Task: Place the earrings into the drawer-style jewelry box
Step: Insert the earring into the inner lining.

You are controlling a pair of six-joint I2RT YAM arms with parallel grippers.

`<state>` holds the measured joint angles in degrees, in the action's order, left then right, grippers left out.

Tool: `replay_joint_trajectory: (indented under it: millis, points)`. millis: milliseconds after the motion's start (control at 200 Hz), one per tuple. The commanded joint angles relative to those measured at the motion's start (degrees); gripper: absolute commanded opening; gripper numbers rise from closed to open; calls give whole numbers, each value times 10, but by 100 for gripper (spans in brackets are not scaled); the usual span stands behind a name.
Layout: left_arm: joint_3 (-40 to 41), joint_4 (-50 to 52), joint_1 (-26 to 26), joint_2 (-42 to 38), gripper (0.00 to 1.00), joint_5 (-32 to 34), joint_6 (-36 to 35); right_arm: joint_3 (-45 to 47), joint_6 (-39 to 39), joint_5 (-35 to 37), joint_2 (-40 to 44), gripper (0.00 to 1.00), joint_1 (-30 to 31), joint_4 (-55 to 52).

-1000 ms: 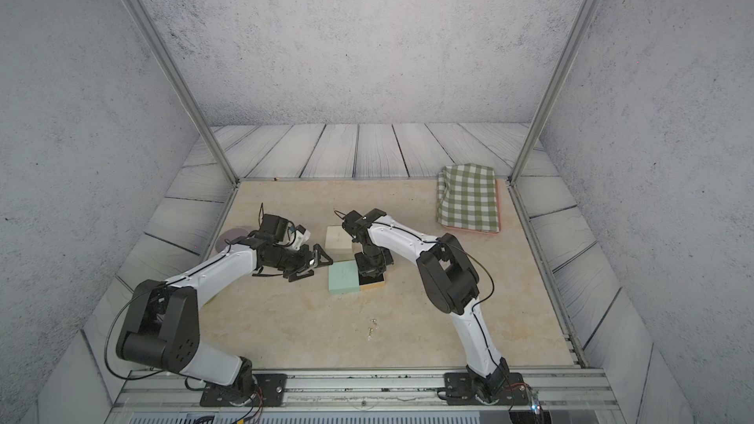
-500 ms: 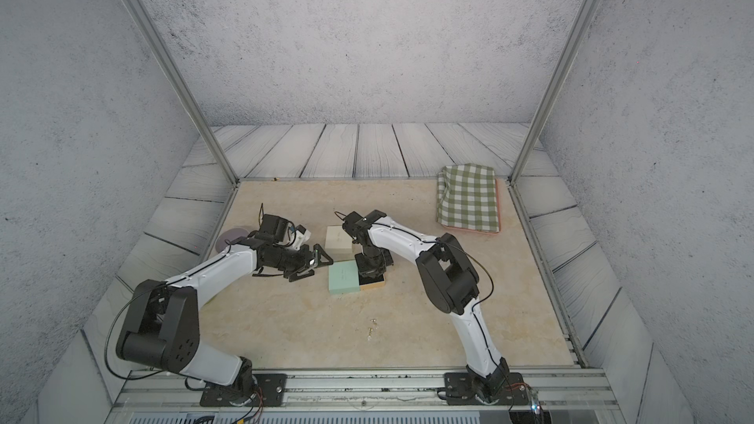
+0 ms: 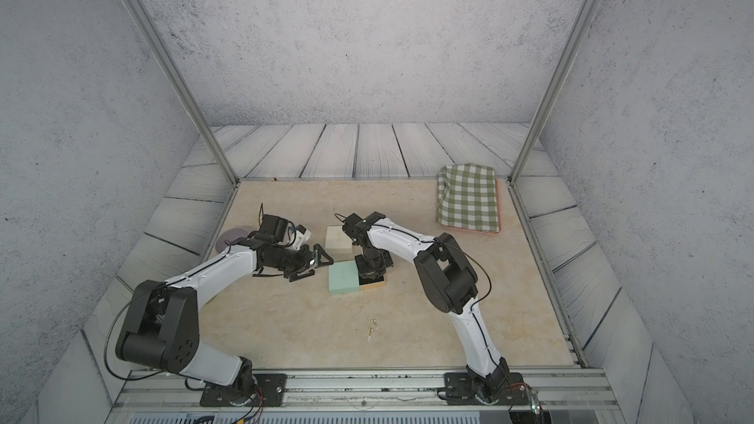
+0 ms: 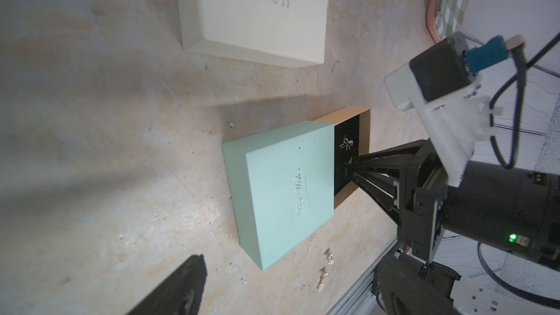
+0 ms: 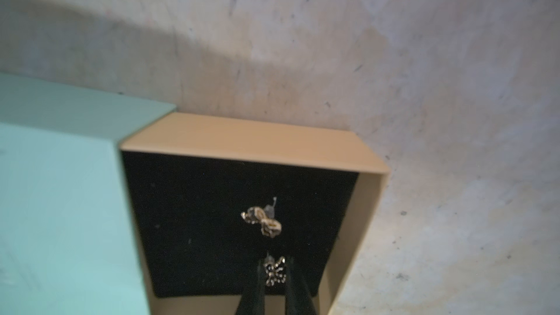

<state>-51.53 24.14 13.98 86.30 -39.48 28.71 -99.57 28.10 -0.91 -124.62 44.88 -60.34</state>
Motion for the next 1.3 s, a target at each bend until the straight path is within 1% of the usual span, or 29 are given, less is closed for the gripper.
replay_joint_trajectory:
  millis: [0,130,210,300,355,425,455,510,711,941,1016,1061,1101,1161,1196,1206,1296]
  points:
    - [6,2,2,-12,93,-9,-5,10,6,7,-15,10,3,-2]
    - [7,1,2,-14,93,-9,-5,12,5,12,-20,11,4,-4]
    - [7,1,3,-15,93,-9,-5,9,6,11,-20,14,5,-10]
    - [8,-1,3,-15,93,-11,-5,5,6,12,-9,22,5,-16]
    - [7,-2,3,-14,93,-12,-5,-1,6,14,-2,30,5,-20]
    - [7,-4,3,-14,93,-14,-4,-8,6,13,2,37,5,-28]
    - [6,-4,3,-13,93,-14,-4,-10,5,11,4,42,5,-30]
    - [6,-4,3,-13,93,-15,-5,-12,4,9,8,47,5,-33]
    - [7,-5,3,-15,93,-15,-4,-12,1,3,35,49,6,-40]
    - [9,-11,3,-9,93,-17,-3,-36,1,-3,76,51,6,-55]
    - [11,-15,3,-4,93,-16,1,-27,3,9,96,51,4,-51]
    - [16,-24,3,1,93,-17,8,2,1,11,121,52,-3,-28]
    - [21,-36,4,8,93,-20,18,46,1,-3,148,54,-16,13]
    - [29,-58,7,22,93,-28,35,120,7,-48,187,54,-46,89]
    - [31,-68,10,31,93,-32,44,151,6,-82,201,54,-66,123]
    - [32,-71,11,34,93,-32,46,162,3,-101,204,55,-74,138]
    - [39,-104,21,57,93,-32,71,180,-23,-200,189,57,-112,166]
